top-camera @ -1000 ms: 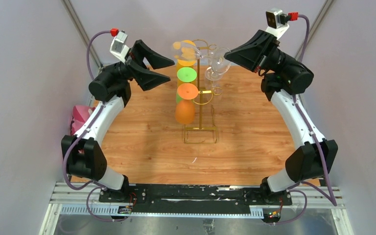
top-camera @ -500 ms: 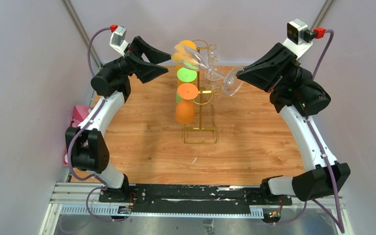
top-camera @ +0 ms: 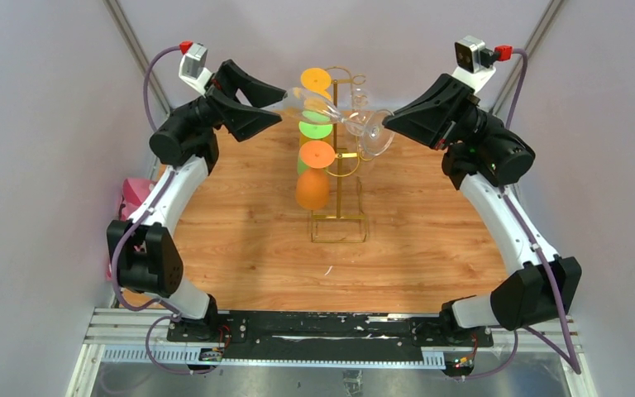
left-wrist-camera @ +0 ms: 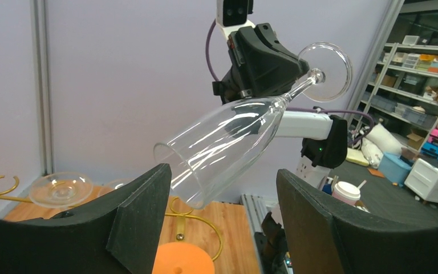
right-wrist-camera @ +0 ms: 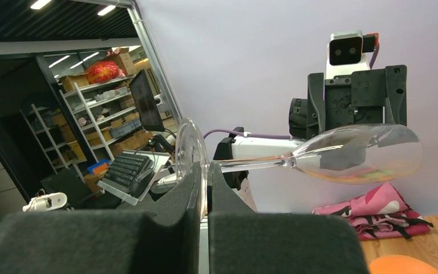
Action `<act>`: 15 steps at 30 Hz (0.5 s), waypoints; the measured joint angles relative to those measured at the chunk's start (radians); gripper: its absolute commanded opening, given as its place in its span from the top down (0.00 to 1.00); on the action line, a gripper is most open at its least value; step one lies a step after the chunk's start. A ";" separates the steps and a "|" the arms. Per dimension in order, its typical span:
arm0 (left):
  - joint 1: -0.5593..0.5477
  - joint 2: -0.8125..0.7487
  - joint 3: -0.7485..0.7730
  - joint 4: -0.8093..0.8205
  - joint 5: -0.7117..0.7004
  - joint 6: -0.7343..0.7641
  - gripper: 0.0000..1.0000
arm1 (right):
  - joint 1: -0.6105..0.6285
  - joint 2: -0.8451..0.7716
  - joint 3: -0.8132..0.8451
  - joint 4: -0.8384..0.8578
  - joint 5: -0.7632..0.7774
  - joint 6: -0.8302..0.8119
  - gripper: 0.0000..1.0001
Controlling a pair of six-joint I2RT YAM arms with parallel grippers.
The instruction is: Take the wine glass off the wine glass rack
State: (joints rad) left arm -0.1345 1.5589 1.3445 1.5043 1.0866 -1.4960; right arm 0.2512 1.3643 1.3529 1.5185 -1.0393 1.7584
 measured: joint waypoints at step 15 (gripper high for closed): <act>-0.086 -0.076 -0.119 -0.005 -0.008 0.018 0.69 | 0.070 0.037 0.000 0.015 0.027 -0.023 1.00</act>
State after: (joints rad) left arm -0.2203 1.4826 1.2255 1.4990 1.0790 -1.4784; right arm 0.3210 1.4014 1.3529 1.5337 -1.0119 1.7355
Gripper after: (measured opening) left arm 0.473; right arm 0.035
